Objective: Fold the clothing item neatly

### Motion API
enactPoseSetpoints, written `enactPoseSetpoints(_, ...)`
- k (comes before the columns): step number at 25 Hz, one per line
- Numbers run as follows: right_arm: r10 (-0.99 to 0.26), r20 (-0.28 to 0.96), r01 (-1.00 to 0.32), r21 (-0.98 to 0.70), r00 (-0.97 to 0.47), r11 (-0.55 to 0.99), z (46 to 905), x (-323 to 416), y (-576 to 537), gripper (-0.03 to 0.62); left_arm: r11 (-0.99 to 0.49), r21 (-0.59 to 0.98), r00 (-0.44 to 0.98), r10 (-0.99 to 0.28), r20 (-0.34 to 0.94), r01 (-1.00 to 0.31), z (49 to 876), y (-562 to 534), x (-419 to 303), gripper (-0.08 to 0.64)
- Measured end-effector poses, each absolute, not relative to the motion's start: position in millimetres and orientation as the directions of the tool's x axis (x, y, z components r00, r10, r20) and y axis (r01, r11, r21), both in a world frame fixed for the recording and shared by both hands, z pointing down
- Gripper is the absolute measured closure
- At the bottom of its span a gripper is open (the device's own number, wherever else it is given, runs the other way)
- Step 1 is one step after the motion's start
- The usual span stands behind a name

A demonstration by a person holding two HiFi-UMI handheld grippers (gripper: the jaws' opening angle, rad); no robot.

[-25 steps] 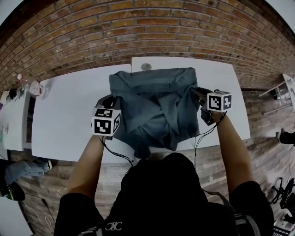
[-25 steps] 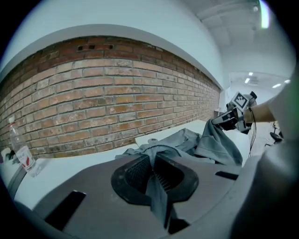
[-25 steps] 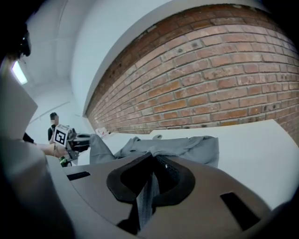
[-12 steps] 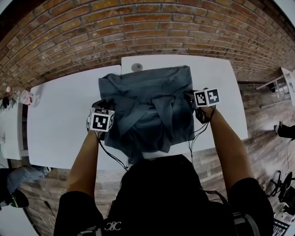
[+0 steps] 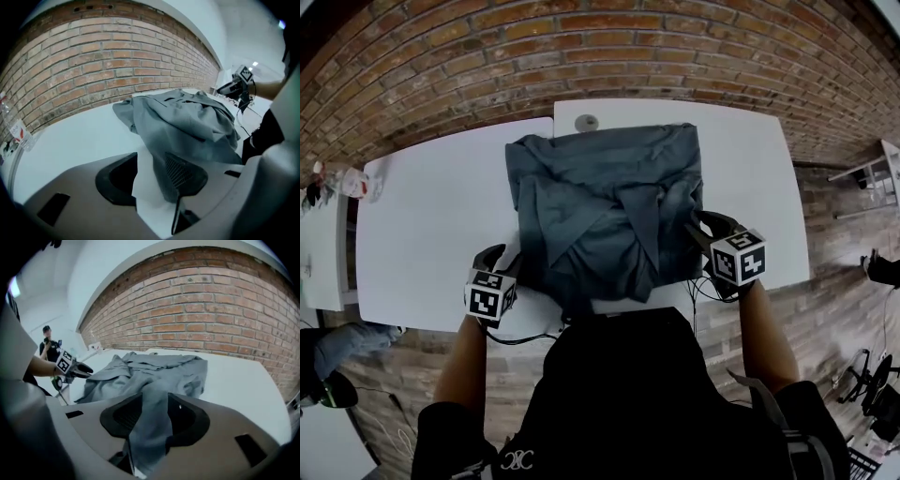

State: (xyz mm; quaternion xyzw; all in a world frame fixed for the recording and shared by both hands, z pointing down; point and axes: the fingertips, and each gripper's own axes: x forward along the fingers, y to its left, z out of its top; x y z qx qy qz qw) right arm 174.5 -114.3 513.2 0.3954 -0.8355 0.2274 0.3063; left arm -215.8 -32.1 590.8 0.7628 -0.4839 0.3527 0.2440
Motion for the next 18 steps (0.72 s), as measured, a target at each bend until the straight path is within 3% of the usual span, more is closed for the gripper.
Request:
enactPoseSetpoints(6, -0.333, 0.731, -0.715, -0.295, -0.596, 0.634, 557.6, 121.3, -35.2, 0.442, -0.468, 0.128, 0.382, -0.502, 0.776, -0.874, 598.8, 7.2, -192.4, 0.387)
enactPoseSetpoints(13, -0.292, 0.805, -0.701, -0.201, -0.516, 0.684, 587.5, 102.6, 4.2, 0.442, -0.492, 0.125, 0.361, -0.421, 0.832, -0.862, 624.6, 24.3, -187.1, 0.385)
enactPoseSetpoints(14, -0.290, 0.816, -0.700, -0.185, -0.501, 0.690, 591.4, 100.0, 5.9, 0.442, -0.491, 0.130, 0.357, -0.402, 0.843, -0.861, 626.6, 25.6, -185.5, 0.395)
enactPoseSetpoints(16, -0.308, 0.836, -0.717, -0.136, -0.453, 0.684, 598.1, 99.1, 2.9, 0.443, -0.501, 0.142, 0.368, -0.388, 0.845, -0.854, 622.7, 24.9, -179.2, 0.538)
enactPoseSetpoints(17, -0.323, 0.842, -0.730, -0.116, -0.432, 0.673, 599.1, 100.2, 0.0, 0.463, -0.507, 0.157, 0.387, -0.387, 0.837, -0.847, 618.1, 24.2, -174.4, 0.546)
enactPoseSetpoints(18, -0.337, 0.842, -0.743, -0.107, -0.421, 0.661, 597.6, 101.1, -2.6, 0.556, -0.512, 0.179, 0.411, -0.385, 0.826, -0.840, 612.6, 24.0, -169.3, 0.548)
